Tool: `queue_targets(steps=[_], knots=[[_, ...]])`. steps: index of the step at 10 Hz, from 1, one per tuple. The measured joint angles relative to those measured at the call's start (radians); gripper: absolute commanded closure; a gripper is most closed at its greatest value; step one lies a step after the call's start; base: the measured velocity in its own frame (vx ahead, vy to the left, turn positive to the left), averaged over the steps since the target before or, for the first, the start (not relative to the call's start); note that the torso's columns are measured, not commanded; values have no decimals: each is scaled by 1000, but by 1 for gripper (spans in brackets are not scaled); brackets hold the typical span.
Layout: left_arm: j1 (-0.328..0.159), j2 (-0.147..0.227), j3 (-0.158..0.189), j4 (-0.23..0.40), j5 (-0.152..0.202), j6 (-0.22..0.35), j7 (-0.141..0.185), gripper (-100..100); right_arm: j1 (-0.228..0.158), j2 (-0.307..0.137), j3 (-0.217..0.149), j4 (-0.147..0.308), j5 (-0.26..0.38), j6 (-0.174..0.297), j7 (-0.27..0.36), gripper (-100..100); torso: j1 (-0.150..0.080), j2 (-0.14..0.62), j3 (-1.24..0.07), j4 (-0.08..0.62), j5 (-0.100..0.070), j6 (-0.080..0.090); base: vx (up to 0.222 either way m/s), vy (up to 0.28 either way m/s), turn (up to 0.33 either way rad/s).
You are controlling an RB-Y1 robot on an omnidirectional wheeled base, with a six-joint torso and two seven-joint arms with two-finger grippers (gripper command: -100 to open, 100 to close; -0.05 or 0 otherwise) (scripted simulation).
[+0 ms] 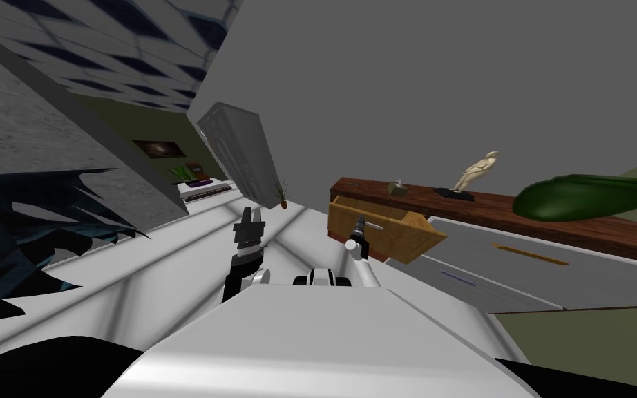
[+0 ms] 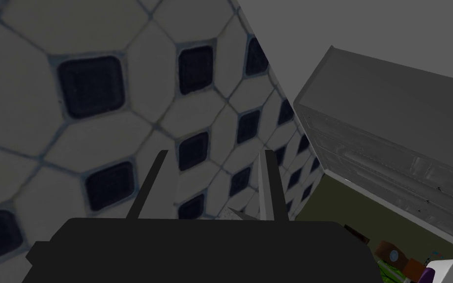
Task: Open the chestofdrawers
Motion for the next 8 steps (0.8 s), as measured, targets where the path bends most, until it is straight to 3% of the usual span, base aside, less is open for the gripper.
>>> queue_targets(steps=[2, 3, 8], knots=[[0, 0, 0, 0, 0, 0, 0, 0, -32, 1, -14, 3, -20, 36, 36, -100, 3, 3, 2, 4, 3, -1, -29, 20, -47], [0, 0, 0, 0, 0, 0, 0, 0, -32, 1, -14, 5, -21, 39, 37, 0, 2, 3, 2, 3, 2, 0, 0, 0, 0], [0, 0, 0, 0, 0, 0, 0, 0, -27, 3, -14, 10, -22, 41, 37, 0, 0, -1, 0, 0, 0, 0, 0, 0, 0]])
